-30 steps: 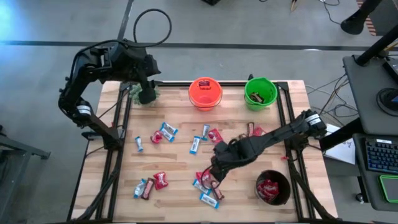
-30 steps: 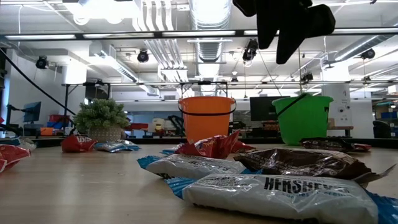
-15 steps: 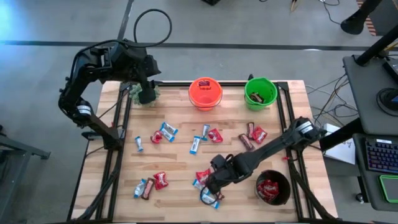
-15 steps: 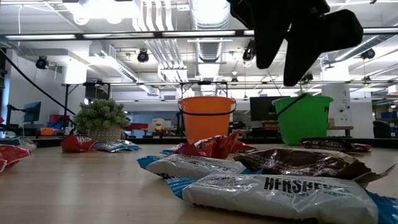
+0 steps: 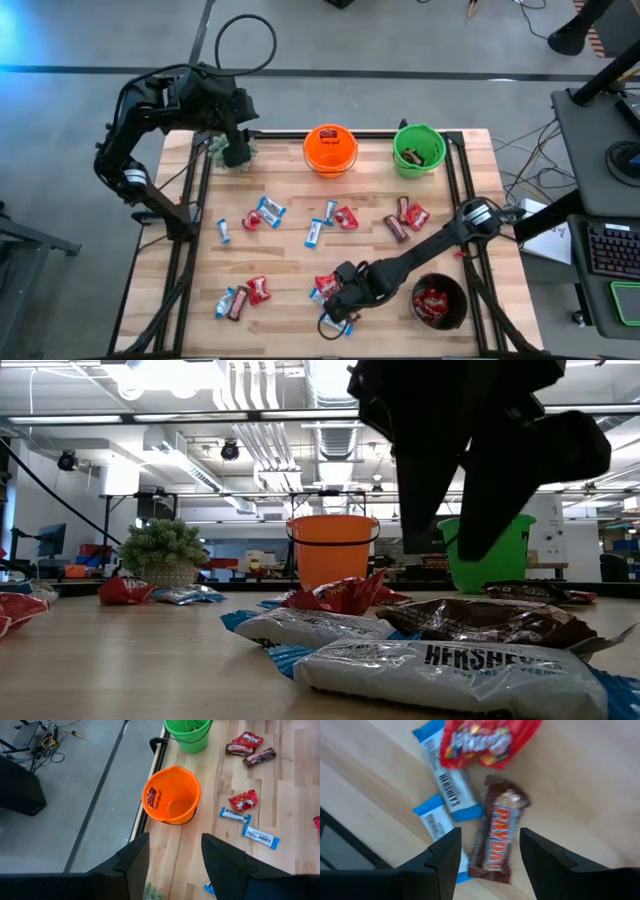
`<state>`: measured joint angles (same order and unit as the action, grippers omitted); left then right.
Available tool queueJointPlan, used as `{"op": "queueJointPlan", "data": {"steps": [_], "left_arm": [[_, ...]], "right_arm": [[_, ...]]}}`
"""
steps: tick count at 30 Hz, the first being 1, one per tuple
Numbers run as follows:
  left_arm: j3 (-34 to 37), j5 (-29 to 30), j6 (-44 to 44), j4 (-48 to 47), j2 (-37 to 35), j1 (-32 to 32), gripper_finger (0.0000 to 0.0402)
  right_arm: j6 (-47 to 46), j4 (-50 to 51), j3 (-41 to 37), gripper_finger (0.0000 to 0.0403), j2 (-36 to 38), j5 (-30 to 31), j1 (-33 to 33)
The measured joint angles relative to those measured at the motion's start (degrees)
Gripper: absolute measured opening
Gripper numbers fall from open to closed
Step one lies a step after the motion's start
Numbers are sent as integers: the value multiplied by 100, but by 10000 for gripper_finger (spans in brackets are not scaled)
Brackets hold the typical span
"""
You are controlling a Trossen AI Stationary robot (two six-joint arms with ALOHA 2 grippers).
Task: Organize candy in baskets
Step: Put the brown chocolate into the green bucket
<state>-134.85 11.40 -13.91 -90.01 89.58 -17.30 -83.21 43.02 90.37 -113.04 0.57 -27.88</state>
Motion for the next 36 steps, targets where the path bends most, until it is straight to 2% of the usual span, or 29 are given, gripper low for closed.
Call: {"op": "queueJointPlan", "data": {"steps": [6, 25, 36], "left_arm": [[0, -2, 44, 0, 0, 0, 162], [-2, -2, 90, -1, 0, 0, 162], [-1, -2, 92, -1, 0, 0, 162]], "right_arm": [[-95, -187, -2, 187, -230, -67, -33], [-94, -423, -242, 187, -231, -103, -27], [-205, -936, -731, 185, -218, -192, -24]]}}
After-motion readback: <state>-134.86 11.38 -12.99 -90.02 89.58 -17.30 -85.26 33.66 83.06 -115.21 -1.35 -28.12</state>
